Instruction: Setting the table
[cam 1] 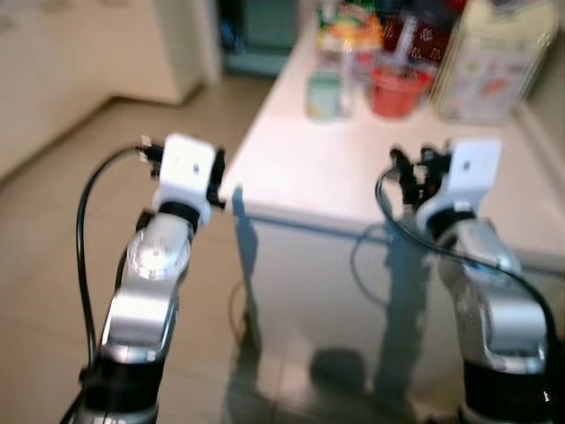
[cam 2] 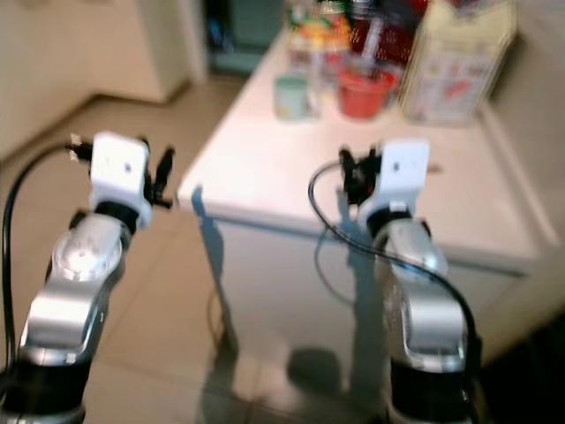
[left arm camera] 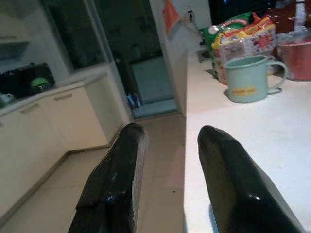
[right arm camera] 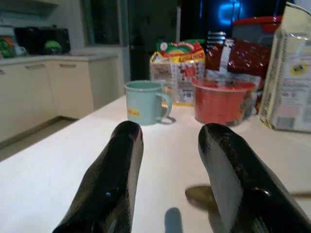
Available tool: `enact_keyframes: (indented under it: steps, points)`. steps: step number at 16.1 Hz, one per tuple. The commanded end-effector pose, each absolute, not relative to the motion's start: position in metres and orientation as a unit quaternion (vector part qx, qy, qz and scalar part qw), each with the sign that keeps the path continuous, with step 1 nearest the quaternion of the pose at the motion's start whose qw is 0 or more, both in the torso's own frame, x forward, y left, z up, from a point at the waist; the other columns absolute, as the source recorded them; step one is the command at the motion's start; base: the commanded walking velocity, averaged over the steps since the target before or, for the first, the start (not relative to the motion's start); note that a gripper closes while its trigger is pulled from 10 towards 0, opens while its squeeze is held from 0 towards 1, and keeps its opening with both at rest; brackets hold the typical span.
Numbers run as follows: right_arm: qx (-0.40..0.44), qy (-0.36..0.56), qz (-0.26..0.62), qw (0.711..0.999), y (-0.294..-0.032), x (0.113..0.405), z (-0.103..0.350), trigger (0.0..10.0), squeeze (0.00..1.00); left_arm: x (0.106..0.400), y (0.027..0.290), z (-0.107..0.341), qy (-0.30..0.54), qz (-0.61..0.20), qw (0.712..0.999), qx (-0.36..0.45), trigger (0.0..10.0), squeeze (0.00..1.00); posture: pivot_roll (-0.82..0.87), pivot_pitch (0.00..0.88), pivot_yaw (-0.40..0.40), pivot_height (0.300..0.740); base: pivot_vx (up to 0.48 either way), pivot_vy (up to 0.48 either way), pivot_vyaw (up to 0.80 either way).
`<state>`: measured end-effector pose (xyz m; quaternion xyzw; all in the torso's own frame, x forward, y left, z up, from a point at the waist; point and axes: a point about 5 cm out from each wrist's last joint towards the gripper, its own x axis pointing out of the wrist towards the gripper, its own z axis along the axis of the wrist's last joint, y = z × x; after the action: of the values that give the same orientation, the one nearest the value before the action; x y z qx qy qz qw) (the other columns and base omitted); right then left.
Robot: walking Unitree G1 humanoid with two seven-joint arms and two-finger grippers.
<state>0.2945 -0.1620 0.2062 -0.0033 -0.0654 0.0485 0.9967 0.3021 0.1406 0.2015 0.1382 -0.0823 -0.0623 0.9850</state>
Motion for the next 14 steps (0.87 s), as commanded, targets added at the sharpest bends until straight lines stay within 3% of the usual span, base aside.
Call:
enact_keyframes:
  steps: [1,4,8,14]
  points:
    - [-0.006,-0.059,0.032,0.998,-0.169,0.293,0.205,10.0,0.00,0.303,0.134,0.206,-0.095,-0.075,0.983,0.136,10.0,0.00,-0.02,0.000,0.033,0.740,0.307,0.000,0.80]
    - [-0.002,-0.075,0.011,0.997,-0.178,0.293,0.216,10.0,0.00,0.303,0.134,0.203,-0.095,-0.077,0.983,0.135,10.0,0.00,-0.02,0.000,0.028,0.740,0.307,0.000,0.14]
    - [-0.020,-0.084,0.001,0.996,-0.193,0.296,0.230,10.0,0.00,0.304,0.132,0.193,-0.080,-0.079,0.985,0.131,10.0,0.00,-0.04,0.000,0.008,0.740,0.000,0.000,0.00]
    - [-0.058,-0.054,0.025,0.997,-0.184,0.297,0.221,10.0,0.00,0.308,0.130,0.188,-0.074,-0.064,0.986,0.135,10.0,0.00,-0.05,0.000,0.002,0.740,0.000,-0.053,0.10]
